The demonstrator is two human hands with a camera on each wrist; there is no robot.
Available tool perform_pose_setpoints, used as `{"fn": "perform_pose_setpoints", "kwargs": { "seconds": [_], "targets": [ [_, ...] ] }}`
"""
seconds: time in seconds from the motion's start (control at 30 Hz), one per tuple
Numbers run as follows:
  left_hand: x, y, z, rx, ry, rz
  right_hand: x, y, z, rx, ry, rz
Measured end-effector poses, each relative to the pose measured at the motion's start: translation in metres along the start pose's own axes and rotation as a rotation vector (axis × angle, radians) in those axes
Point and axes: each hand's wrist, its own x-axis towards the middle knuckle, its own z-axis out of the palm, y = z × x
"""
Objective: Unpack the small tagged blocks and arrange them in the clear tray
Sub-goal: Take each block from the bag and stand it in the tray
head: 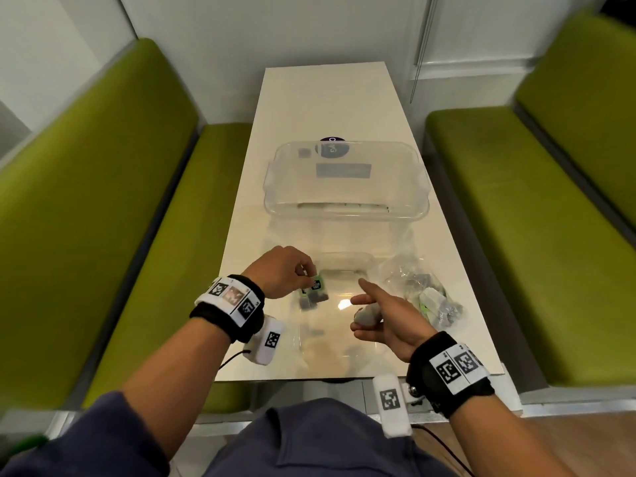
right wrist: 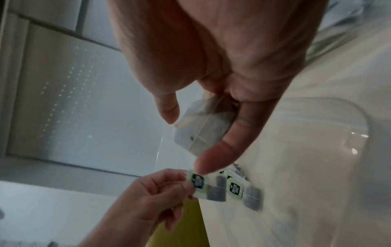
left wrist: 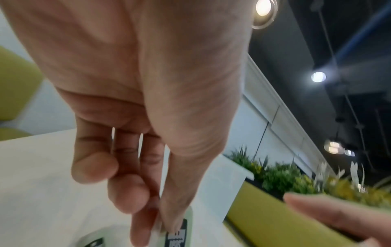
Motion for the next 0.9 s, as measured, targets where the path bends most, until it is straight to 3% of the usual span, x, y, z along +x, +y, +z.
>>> {"fn": "perform_pose_setpoints", "kwargs": {
  "seconds": [0.3, 0.57, 0.9],
  "targets": [
    [0.033, -0.011, 0.033, 0.307, -0.116, -0.087, -0.004, 0.002, -0.014, 0.245, -0.062, 0.077],
    [0.044, -0.015, 0.048, 0.495, -0.080, -0.102, -0.012, 0.002, -0.021, 0.359, -0.188, 0.048],
    [0.043, -0.016, 0.054, 0.537, -0.030, -0.077, -0.016, 0.003, -0.019, 0.241, -0.198, 0.028]
  ]
}}
